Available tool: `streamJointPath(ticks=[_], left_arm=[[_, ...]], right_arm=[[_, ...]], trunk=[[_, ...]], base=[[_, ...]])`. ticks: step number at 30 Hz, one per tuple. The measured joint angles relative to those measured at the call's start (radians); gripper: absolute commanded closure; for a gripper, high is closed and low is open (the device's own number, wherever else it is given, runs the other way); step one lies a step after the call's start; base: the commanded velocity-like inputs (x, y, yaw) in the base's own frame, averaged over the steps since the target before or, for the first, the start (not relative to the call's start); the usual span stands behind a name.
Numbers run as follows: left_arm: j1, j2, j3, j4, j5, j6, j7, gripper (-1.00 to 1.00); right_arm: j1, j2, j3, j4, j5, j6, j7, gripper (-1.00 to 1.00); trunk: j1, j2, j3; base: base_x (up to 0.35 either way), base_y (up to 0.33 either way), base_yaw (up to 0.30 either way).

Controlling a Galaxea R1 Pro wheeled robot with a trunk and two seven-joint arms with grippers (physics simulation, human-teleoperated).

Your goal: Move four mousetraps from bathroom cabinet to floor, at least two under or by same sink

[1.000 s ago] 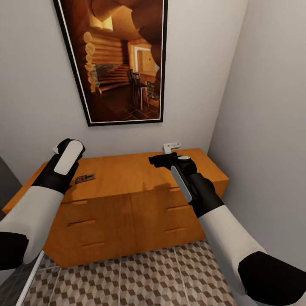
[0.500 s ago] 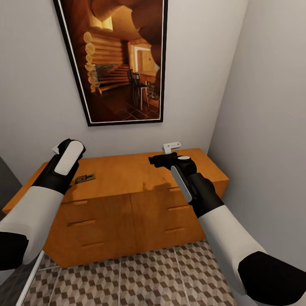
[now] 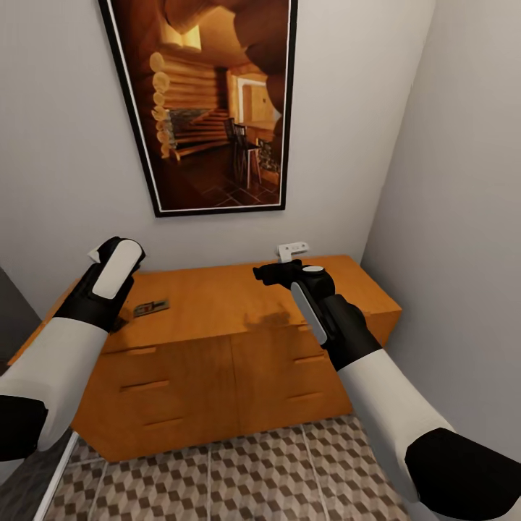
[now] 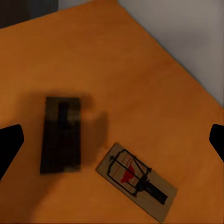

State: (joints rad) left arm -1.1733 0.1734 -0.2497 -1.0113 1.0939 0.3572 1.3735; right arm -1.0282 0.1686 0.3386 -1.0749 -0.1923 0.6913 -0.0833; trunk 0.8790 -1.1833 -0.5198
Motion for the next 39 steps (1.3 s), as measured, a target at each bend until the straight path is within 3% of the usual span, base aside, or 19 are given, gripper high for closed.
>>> streamJointPath(ticks=[18, 27, 39], left_arm=[[0.001, 0.014, -0.002, 0.0, -0.001, 0.0, 0.001, -1.0], [0.019, 0.047, -0.001, 0.006, -0.001, 0.0, 0.001, -1.0], [0.024, 0.045, -0.001, 0.206, -0.004, -0.009, -0.009, -1.0]], right_arm=[[0.0, 0.0, 0.0, 0.0, 0.0, 0.0, 0.0, -1.0], [0.0, 0.0, -0.001, 0.0, 0.0, 0.0, 0.0, -1.0], [0.0, 0.0, 0.0, 0.0, 0.0, 0.0, 0.0, -1.0]], trunk=[[0.0, 0.0, 0.0], [0.0, 0.0, 0.0], [0.0, 0.0, 0.0]], base=[[0.031, 0.04, 0.0], [0.0, 0.074, 0.0], [0.0, 0.007, 0.0]])
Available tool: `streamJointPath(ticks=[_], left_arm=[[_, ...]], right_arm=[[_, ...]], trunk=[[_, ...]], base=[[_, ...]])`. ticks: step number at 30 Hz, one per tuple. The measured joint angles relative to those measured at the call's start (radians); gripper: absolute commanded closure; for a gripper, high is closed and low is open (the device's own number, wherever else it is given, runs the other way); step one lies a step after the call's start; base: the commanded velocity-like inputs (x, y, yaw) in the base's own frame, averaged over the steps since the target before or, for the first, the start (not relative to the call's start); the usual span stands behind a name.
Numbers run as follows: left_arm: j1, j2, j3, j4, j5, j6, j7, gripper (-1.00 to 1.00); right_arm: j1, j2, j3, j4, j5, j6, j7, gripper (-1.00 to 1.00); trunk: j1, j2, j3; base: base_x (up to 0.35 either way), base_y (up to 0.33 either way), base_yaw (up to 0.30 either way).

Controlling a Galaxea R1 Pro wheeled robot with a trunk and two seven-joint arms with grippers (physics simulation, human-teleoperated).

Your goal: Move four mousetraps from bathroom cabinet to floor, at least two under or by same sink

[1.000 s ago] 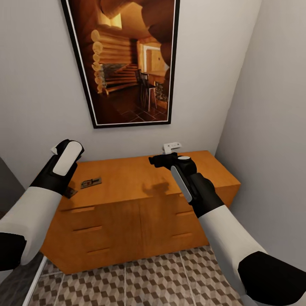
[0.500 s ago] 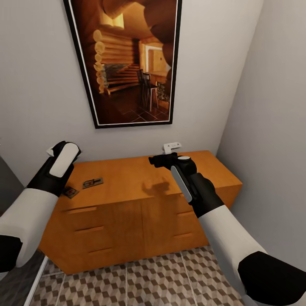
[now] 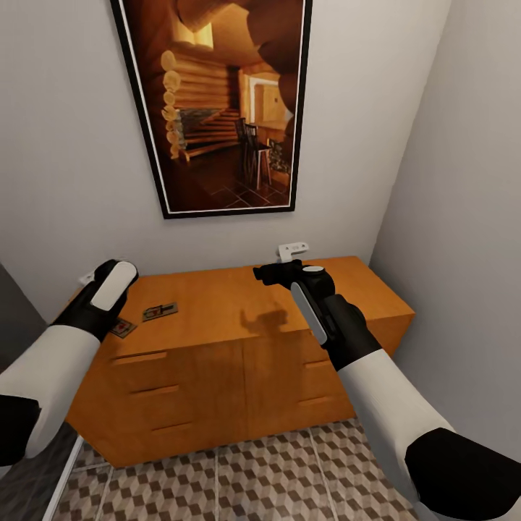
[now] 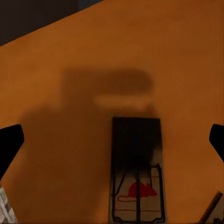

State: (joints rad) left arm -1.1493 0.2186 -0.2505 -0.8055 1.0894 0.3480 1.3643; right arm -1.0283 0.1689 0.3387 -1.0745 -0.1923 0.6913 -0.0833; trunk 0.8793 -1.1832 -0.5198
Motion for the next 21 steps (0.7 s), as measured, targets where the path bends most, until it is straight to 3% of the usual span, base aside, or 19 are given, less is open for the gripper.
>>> streamJointPath(ticks=[4, 7, 8, 9, 21], left_arm=[[0.0, -0.004, -0.009, 0.026, 0.0, -0.003, -0.01, -1.0], [0.0, -0.005, -0.036, 0.034, 0.0, -0.004, -0.015, -1.0], [0.001, -0.014, -0.101, 0.038, 0.003, -0.006, -0.016, -1.0], [0.001, -0.02, -0.112, 0.039, 0.004, -0.007, -0.016, -1.0], [0.001, -0.058, -0.128, 0.069, 0.007, -0.008, -0.018, -1.0]], right_arm=[[0.0, 0.0, -0.001, 0.0, 0.0, 0.0, 0.0, -1.0], [0.0, 0.0, -0.001, 0.0, 0.0, 0.0, 0.0, -1.0], [0.0, 0.0, -0.001, 0.0, 0.0, 0.0, 0.0, -1.0], [0.0, 0.0, -0.001, 0.0, 0.0, 0.0, 0.0, -1.0], [0.0, 0.0, -0.001, 0.0, 0.0, 0.0, 0.0, -1.0]], trunk=[[0.0, 0.0, 0.0], [0.0, 0.0, 0.0], [0.0, 0.0, 0.0], [0.0, 0.0, 0.0], [0.0, 0.0, 0.0]], base=[[0.0, 0.0, 0.0], [0.0, 0.0, 0.0], [0.0, 0.0, 0.0], [0.0, 0.0, 0.0], [0.0, 0.0, 0.0]])
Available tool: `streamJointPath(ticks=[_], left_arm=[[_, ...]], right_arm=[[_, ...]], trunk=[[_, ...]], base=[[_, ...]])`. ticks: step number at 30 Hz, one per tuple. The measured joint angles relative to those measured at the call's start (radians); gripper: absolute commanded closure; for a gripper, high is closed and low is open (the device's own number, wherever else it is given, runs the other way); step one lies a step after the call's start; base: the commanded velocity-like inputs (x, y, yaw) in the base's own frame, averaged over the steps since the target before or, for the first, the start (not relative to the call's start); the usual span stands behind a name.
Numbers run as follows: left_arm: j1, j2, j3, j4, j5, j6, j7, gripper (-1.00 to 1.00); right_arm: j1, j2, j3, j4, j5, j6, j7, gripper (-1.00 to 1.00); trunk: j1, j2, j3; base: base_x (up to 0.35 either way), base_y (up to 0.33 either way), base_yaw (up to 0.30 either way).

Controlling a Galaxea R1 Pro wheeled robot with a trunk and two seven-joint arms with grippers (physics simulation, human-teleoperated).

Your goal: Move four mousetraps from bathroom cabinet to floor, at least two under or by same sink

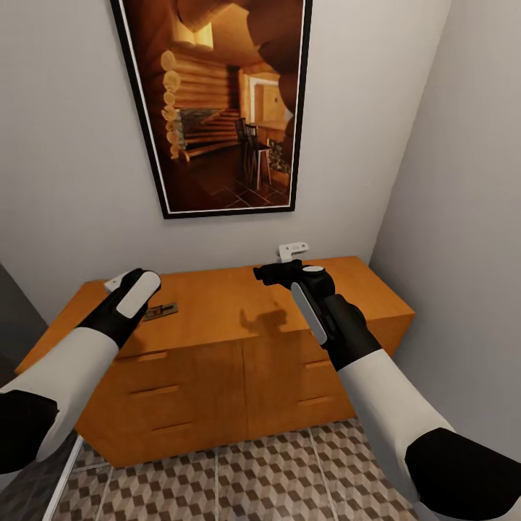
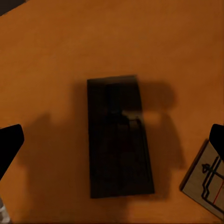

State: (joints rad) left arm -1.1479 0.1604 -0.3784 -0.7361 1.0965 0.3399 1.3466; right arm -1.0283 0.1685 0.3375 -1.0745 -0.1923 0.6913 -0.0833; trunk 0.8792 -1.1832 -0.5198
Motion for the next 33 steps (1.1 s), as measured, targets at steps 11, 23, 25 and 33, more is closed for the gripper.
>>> streamJointPath(ticks=[11, 23, 25, 33], left_arm=[[0.0, -0.01, 0.0, 0.031, 0.001, -0.001, -0.003, -1.0], [0.0, -0.005, 0.002, 0.054, 0.002, -0.002, -0.05, -1.0], [0.0, -0.004, 0.003, 0.055, 0.002, -0.002, -0.054, -1.0], [0.0, -0.003, 0.003, 0.056, 0.003, -0.002, -0.062, -1.0]], right_arm=[[0.0, -0.001, 0.0, 0.0, 0.0, 0.0, 0.0, -1.0], [0.0, -0.001, 0.0, 0.0, 0.0, 0.0, 0.0, -1.0], [0.0, -0.001, 0.0, 0.0, 0.0, 0.0, 0.0, -1.0], [0.0, -0.001, 0.0, 0.0, 0.0, 0.0, 0.0, -1.0]], trunk=[[0.0, 0.0, 0.0], [0.0, 0.0, 0.0], [0.0, 0.0, 0.0], [0.0, 0.0, 0.0]], base=[[0.0, 0.0, 0.0], [0.0, 0.0, 0.0], [0.0, 0.0, 0.0], [0.0, 0.0, 0.0]])
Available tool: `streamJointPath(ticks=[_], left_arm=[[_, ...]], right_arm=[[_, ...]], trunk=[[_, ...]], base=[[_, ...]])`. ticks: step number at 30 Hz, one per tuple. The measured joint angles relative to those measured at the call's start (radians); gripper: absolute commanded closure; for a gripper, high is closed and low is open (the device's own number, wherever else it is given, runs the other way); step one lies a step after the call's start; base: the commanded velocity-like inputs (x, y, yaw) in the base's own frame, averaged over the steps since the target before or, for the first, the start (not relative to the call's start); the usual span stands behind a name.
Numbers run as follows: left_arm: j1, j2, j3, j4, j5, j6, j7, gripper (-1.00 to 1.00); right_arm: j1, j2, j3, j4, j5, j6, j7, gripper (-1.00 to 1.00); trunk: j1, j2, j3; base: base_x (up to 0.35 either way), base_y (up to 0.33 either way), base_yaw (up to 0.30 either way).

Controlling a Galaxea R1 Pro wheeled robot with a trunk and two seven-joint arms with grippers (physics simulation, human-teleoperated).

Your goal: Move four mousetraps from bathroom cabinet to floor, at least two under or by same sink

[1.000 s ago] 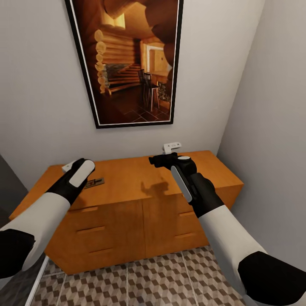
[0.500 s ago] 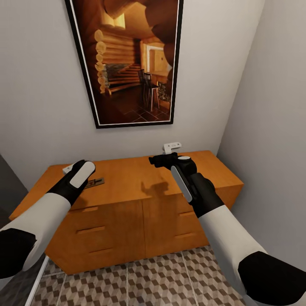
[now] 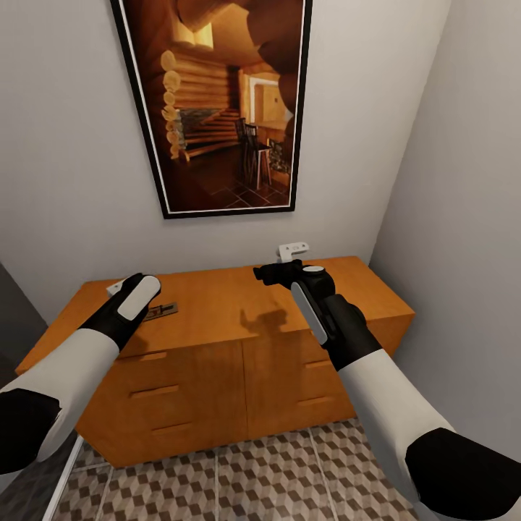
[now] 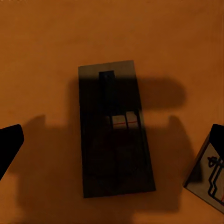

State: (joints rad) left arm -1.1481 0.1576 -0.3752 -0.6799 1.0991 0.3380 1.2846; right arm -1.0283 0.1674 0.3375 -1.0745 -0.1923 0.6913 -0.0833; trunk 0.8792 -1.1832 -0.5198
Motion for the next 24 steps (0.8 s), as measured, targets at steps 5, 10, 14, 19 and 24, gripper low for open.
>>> streamJointPath(ticks=[5, 10, 14, 19, 24], left_arm=[[0.0, 0.0, 0.0, 0.0, 0.001, 0.0, -0.001, -1.0], [0.0, 0.0, 0.0, 0.001, 0.001, 0.0, -0.002, -1.0], [0.0, 0.001, 0.0, 0.002, 0.001, 0.0, -0.002, -1.0], [0.0, 0.002, 0.0, 0.004, 0.002, 0.0, -0.003, -1.0], [0.0, 0.002, 0.0, 0.026, 0.001, -0.001, -0.007, -1.0]], right_arm=[[0.0, 0.0, 0.0, 0.0, 0.0, 0.0, 0.0, -1.0], [0.0, 0.0, 0.0, 0.0, 0.0, 0.0, 0.0, -1.0], [0.0, 0.0, 0.001, -0.001, 0.0, 0.0, 0.001, -1.0], [0.0, 0.0, 0.0, 0.0, 0.0, 0.0, 0.001, -1.0], [0.0, 0.0, 0.001, 0.0, 0.0, 0.0, 0.001, -1.0]], trunk=[[0.0, 0.0, 0.0], [0.0, 0.0, 0.0], [0.0, 0.0, 0.0], [0.0, 0.0, 0.0], [0.0, 0.0, 0.0]], base=[[0.0, 0.0, 0.0], [0.0, 0.0, 0.0], [0.0, 0.0, 0.0], [0.0, 0.0, 0.0], [0.0, 0.0, 0.0]])
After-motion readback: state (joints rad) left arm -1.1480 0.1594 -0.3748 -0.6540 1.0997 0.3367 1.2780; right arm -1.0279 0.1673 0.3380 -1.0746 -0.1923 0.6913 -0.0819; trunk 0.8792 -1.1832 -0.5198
